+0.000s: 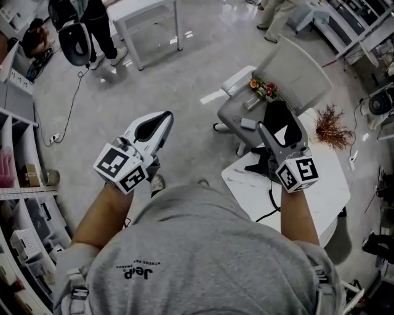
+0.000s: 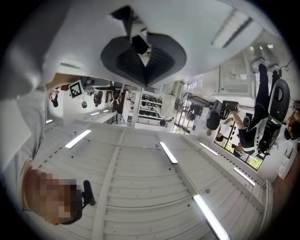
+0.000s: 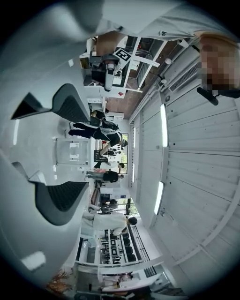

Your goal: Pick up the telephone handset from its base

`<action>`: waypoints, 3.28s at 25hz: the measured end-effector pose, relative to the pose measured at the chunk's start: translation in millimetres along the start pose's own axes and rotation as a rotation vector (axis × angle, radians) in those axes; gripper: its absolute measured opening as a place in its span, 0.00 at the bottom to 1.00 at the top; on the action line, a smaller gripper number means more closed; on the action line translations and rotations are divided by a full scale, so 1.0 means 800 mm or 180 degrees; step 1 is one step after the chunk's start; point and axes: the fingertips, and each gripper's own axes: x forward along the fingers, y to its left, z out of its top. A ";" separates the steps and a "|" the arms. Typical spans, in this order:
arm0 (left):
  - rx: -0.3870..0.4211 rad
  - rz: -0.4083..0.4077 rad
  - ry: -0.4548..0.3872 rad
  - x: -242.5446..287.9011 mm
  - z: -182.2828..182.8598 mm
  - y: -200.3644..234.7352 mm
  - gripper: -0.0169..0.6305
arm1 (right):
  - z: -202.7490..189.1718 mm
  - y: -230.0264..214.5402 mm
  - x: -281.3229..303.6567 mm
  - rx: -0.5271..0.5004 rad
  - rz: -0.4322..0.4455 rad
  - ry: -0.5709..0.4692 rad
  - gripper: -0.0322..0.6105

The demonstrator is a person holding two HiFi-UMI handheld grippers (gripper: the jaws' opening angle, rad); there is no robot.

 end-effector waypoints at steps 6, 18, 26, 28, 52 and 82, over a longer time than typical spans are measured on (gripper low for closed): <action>0.0035 -0.0311 0.0026 0.029 0.010 0.044 0.11 | -0.003 -0.010 0.020 -0.0106 -0.0313 0.0044 0.63; 0.0059 -0.1226 0.0376 0.162 -0.036 -0.018 0.11 | -0.052 -0.079 -0.060 -0.0246 -0.0897 0.0465 0.63; -0.0017 -0.1824 0.0701 0.247 -0.125 -0.138 0.11 | -0.162 -0.093 -0.165 -0.0531 -0.0713 0.1215 0.63; -0.0036 -0.1953 0.0768 0.260 -0.148 -0.165 0.11 | -0.197 -0.091 -0.189 -0.0608 -0.0644 0.1435 0.63; -0.0009 -0.2296 0.1294 0.294 -0.302 -0.267 0.11 | -0.435 -0.050 -0.227 -0.1893 0.0338 0.2495 0.47; 0.0008 -0.1530 0.0421 0.202 -0.071 -0.086 0.11 | -0.080 -0.039 -0.101 -0.0824 -0.0293 0.1166 0.17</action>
